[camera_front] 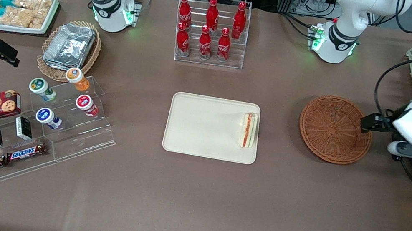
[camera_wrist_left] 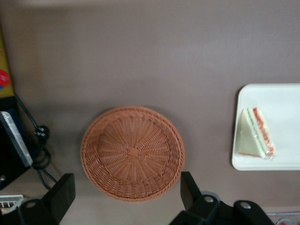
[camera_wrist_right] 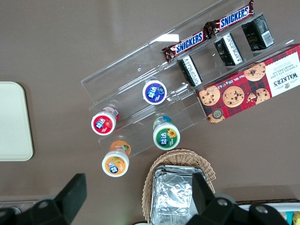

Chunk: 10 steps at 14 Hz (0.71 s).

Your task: Place sandwich from basket to tray

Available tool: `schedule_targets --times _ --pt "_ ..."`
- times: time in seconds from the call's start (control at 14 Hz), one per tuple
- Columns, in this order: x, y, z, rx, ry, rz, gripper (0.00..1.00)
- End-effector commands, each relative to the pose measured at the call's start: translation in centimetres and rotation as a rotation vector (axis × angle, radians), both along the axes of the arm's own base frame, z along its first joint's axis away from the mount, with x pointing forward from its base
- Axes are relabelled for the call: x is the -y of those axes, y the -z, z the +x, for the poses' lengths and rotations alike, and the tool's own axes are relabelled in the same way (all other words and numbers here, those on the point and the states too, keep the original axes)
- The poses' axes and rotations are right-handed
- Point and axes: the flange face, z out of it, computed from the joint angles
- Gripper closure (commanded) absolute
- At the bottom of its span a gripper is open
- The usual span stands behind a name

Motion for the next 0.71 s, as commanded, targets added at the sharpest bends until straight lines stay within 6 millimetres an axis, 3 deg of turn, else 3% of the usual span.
schedule_targets --times 0.0,0.21,0.64 --pt "-0.4 -3.3 0.3 0.041 0.01 0.004 0.0" --pt "-1.0 -4.4 0.3 0.059 -0.005 -0.008 0.0" --pt "-0.9 -4.2 0.3 0.051 -0.013 -0.009 0.0"
